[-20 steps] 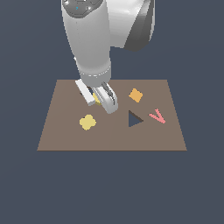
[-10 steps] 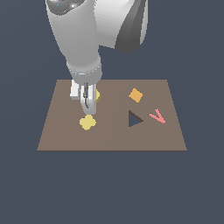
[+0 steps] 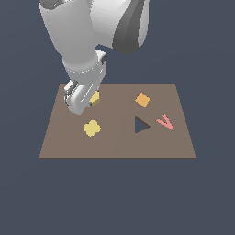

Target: Insert a designated object into the corresponding slot on a board.

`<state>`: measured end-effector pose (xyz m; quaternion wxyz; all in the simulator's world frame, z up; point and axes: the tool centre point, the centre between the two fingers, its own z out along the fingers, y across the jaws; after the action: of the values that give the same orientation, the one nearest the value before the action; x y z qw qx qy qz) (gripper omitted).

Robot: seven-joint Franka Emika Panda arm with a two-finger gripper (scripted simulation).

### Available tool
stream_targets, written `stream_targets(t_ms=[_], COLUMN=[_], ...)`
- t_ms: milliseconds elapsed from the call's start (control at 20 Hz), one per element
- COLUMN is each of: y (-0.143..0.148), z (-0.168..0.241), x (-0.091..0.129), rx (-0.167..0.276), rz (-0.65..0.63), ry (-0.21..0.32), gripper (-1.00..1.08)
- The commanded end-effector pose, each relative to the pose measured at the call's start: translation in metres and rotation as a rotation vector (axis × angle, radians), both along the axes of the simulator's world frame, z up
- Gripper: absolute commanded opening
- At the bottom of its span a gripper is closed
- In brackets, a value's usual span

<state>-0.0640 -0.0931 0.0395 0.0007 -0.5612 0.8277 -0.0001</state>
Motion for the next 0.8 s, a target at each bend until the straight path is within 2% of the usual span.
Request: stream_targets(t_ms=[0,350,750], y=[-0.003,-0.008,-0.010], z=[0.000,0.001,0.001], x=[-0.004,-0.013,-0.020], rx=[0.000,0.001,0.001], rz=[-0.093,-0.279,-0.393], ry=[0.000,0.000,0.000], gripper=[-1.00,-1.00,-1.00])
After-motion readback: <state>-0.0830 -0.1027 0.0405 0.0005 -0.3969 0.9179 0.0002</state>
